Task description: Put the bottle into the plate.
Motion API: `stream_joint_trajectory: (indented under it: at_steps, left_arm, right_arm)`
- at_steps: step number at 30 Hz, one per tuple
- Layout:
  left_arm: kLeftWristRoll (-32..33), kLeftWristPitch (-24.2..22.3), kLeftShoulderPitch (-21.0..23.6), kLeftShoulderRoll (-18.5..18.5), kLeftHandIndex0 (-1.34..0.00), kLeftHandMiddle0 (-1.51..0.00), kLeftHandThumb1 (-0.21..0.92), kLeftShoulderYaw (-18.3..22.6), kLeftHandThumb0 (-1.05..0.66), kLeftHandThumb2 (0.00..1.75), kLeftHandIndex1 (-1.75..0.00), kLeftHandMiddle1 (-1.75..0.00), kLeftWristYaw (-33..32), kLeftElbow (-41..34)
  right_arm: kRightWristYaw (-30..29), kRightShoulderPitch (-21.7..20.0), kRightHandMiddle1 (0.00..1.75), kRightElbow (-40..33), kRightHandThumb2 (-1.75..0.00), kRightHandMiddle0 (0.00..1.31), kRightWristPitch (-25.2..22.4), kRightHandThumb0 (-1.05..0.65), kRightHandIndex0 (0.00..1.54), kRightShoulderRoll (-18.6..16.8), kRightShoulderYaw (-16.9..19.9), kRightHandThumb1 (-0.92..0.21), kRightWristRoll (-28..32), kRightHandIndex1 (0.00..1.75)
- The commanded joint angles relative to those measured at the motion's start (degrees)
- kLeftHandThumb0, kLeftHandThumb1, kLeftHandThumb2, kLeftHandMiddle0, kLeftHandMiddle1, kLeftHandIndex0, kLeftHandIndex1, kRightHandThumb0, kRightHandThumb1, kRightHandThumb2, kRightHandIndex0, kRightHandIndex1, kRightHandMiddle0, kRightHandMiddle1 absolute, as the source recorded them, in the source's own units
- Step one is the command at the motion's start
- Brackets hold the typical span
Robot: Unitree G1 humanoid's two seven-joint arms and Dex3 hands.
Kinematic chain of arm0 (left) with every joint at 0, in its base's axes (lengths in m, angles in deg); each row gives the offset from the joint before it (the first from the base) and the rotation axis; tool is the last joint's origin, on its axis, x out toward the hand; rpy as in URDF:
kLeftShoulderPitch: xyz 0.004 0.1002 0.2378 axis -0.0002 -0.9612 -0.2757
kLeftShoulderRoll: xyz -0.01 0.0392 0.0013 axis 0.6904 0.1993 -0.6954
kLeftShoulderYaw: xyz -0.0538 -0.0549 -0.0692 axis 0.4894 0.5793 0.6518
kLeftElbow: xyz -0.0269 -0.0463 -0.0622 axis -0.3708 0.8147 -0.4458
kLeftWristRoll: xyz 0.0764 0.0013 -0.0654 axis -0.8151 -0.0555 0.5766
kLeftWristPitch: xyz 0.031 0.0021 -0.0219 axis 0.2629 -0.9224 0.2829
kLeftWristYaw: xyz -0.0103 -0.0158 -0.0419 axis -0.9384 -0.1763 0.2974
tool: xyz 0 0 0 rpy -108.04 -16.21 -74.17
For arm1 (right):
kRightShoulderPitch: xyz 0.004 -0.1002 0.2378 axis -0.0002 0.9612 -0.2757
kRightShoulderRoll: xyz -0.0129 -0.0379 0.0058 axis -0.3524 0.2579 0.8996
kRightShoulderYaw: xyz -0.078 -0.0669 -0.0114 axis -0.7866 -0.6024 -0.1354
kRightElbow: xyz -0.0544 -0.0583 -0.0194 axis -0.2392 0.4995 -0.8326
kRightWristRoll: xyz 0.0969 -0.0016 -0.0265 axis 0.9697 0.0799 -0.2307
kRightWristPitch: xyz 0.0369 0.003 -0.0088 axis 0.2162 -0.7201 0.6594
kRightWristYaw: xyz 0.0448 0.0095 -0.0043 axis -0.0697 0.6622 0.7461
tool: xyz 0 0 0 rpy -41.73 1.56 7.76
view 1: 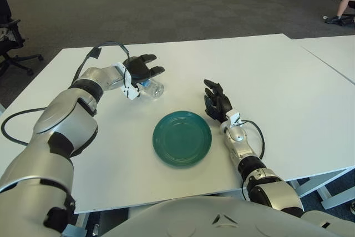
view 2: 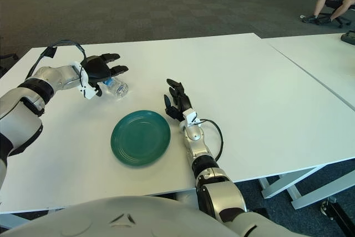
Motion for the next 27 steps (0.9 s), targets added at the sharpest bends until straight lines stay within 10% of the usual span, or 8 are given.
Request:
stream_joint_trajectory:
  at_steps: [1, 27]
  left_arm:
    - [1.44, -1.46, 1.86, -0.35, 0.0, -0.17, 0.91, 1.08, -1.03, 0.05, -0.29, -0.03, 1.16, 1.07]
    - [3.99, -6.62, 2.41, -2.77, 0.0, -0.22, 0.89, 2.01, -0.94, 0.02, -0.48, -0.02, 3.05, 5.04]
  right_arm:
    - [-0.37, 2.37, 0.6, 2.82, -0.71, 0.0, -0.67, -0.76, 0.19, 0.43, 0.36, -0.92, 0.08, 0.0]
    - [0.52, 2.12, 0.55, 4.48, -0.72, 0.0, 1.58, -0.8, 0.17, 1.04, 1.33, -0.92, 0.29, 0.0]
